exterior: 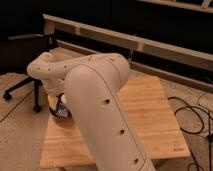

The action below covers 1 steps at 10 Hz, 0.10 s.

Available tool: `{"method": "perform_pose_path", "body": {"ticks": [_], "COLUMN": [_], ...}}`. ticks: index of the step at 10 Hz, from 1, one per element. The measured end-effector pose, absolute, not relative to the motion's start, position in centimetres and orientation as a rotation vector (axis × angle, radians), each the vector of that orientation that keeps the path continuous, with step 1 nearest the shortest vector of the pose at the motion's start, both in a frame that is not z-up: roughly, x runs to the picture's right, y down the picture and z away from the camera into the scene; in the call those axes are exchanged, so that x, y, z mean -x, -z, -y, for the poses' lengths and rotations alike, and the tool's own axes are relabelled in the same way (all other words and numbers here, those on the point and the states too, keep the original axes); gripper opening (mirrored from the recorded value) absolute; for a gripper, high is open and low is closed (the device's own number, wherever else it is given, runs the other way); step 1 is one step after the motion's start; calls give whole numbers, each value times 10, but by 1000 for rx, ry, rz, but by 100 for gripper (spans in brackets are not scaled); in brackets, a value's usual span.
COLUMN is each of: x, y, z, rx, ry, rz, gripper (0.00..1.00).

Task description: Place the ceramic cup in the ceramic bowl

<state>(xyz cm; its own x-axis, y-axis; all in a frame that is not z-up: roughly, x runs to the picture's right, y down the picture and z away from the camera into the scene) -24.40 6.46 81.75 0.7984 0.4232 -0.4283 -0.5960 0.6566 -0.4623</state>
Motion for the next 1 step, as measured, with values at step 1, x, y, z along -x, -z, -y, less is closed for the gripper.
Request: {"method": "perform_pose_path", "body": {"ticks": [1], "x": [244], "y": [-817], "z": [-64], "rx": [626], "ry": [-587], "rz": [-296], "gripper": [80]}}
